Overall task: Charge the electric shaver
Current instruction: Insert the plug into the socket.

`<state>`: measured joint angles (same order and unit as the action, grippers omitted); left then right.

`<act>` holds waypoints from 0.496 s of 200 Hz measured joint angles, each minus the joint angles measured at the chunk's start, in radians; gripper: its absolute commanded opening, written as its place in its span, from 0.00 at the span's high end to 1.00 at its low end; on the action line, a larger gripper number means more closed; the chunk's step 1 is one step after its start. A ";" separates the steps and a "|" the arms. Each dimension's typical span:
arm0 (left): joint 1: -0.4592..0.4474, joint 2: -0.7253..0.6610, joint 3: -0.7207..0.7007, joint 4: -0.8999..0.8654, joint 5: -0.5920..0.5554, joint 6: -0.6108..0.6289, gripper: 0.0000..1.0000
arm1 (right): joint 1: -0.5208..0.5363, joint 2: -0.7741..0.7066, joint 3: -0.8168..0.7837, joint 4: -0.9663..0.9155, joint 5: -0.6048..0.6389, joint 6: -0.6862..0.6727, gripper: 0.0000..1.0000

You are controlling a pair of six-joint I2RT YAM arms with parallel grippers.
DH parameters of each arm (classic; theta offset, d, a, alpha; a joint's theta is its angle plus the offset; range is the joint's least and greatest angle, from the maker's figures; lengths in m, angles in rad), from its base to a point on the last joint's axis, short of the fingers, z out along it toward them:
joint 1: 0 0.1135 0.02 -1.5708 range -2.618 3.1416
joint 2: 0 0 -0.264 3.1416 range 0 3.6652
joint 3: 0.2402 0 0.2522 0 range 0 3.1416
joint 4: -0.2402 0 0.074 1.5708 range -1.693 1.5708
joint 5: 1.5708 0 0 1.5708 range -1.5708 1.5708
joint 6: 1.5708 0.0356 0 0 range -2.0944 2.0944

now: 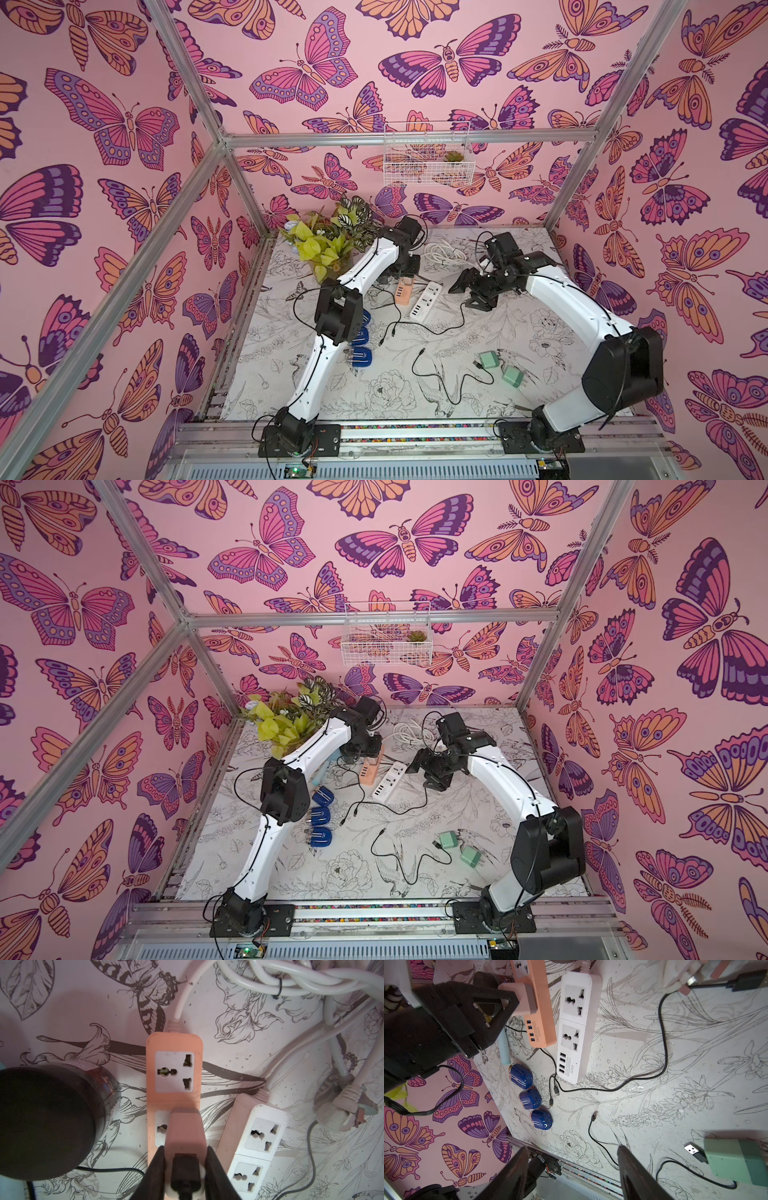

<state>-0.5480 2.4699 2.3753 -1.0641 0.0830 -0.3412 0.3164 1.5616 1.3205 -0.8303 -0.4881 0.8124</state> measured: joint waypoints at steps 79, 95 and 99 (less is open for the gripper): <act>-0.045 0.080 0.146 -0.108 -0.121 -0.020 1.00 | 0.000 0.000 -0.033 0.003 -0.004 0.003 0.32; -0.053 0.085 0.154 -0.113 -0.139 -0.027 1.00 | 0.000 0.000 -0.042 0.004 -0.004 0.003 0.32; -0.053 0.086 0.154 -0.113 -0.141 -0.028 1.00 | 0.000 0.000 -0.043 0.004 -0.005 0.003 0.32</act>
<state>-0.6014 2.5561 2.5298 -1.1774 -0.0578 -0.3695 0.3168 1.5616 1.2774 -0.8265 -0.4927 0.8154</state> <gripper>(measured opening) 0.293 0.679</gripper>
